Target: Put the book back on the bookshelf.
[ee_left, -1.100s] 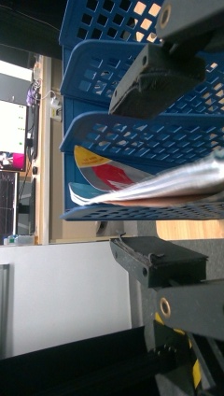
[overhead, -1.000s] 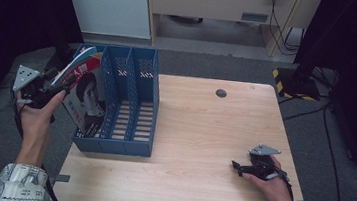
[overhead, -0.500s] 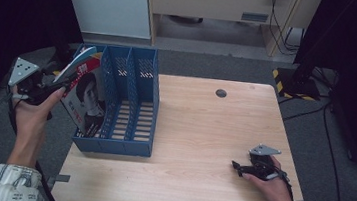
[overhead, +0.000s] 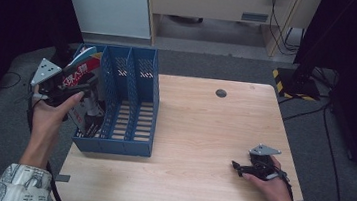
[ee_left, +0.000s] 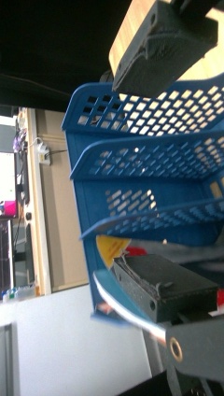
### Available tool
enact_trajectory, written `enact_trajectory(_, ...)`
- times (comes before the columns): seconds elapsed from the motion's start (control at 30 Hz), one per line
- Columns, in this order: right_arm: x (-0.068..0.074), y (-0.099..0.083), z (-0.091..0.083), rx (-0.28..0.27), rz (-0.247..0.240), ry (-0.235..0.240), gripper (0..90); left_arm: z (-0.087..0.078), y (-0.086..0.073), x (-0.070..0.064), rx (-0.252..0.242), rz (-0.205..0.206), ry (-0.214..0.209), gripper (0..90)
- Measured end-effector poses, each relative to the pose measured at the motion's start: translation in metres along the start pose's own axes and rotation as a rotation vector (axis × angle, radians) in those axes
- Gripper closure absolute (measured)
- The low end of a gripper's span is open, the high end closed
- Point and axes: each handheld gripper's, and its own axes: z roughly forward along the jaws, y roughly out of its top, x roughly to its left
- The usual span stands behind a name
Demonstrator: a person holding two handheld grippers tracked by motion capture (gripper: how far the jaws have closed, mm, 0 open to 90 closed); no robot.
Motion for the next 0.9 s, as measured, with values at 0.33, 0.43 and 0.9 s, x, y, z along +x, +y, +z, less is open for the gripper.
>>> enact_trajectory(0.33, 0.000, 0.000, 0.000, 0.001, 0.002, 0.001, 14.7, 0.020, -0.012, -0.017, 0.062, -0.011, -0.075, 7.9)
enact_trajectory(0.43, 0.000, 0.000, 0.000, 0.001, 0.002, 0.001, 14.7, 0.025, -0.016, -0.020, 0.082, -0.007, -0.091, 6.6)
enact_trajectory(0.9, 0.000, 0.000, 0.000, 0.001, 0.001, 0.000, 14.7, 0.049, -0.037, -0.040, 0.147, -0.011, -0.141, 4.7)
